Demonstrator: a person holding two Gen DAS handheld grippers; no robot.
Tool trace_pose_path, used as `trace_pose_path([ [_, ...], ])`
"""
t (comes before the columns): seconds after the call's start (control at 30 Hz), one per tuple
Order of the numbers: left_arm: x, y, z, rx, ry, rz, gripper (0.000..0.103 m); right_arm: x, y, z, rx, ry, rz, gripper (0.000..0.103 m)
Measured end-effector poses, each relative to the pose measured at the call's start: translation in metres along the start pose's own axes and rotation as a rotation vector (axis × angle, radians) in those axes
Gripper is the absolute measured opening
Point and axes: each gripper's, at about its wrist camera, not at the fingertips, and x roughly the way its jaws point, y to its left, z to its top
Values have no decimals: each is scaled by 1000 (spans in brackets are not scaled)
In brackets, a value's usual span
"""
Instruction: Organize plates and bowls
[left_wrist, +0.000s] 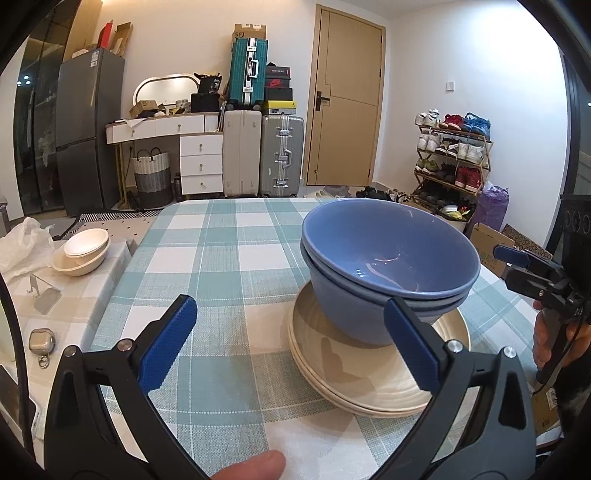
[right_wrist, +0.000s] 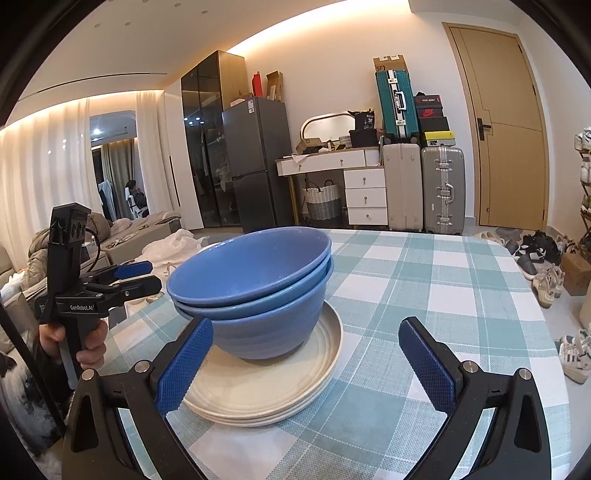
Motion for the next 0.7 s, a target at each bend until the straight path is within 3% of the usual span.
trace_pose_path([
  [0.7, 23, 0, -18, 29, -19, -1, 101, 4, 10, -18, -42, 2, 39, 102],
])
